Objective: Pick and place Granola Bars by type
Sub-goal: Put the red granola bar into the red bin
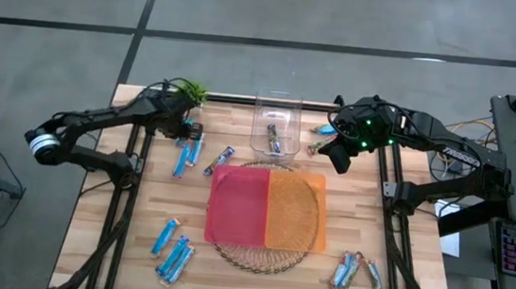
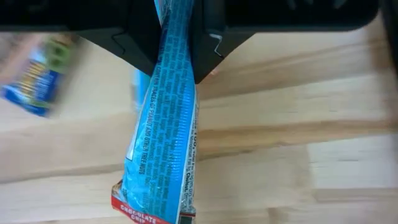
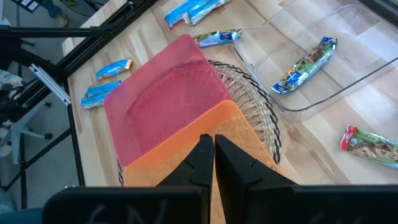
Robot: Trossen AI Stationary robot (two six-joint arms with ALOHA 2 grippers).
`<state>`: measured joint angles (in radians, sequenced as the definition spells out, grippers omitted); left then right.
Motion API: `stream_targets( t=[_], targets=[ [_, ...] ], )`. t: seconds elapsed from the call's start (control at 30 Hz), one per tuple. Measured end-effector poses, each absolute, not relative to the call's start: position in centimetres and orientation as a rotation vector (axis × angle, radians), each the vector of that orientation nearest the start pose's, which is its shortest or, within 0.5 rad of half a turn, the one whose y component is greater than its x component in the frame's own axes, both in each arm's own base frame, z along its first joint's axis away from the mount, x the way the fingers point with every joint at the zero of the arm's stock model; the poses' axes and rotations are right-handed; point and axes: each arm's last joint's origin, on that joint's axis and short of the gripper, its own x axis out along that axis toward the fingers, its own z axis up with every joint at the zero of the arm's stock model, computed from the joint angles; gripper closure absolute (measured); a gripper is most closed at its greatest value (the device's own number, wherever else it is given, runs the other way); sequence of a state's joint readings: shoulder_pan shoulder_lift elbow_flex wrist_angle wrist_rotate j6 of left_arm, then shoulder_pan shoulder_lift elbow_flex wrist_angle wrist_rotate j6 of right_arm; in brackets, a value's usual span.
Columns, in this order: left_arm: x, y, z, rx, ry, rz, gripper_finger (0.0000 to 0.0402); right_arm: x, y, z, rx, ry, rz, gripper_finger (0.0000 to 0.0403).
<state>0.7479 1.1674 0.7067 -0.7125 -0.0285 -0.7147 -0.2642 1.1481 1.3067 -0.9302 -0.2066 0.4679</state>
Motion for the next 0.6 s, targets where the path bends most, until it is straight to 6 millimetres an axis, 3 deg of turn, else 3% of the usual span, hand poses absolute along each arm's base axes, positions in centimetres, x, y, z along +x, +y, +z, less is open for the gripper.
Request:
stream_targets(
  t=[0.3, 0.6],
  targets=[
    [14.4, 11.5, 22.7, -1.142, 0.729, 0.836, 0.0349, 20.7, -5.0, 37.5, 0.625, 0.728, -0.231, 0.0394],
    [16.1, 8.2, 24.6, -1.186, 0.636, 0.611, 0.0349, 20.7, -5.0, 37.5, 0.628, 0.728, -0.232, 0.0394]
  ],
)
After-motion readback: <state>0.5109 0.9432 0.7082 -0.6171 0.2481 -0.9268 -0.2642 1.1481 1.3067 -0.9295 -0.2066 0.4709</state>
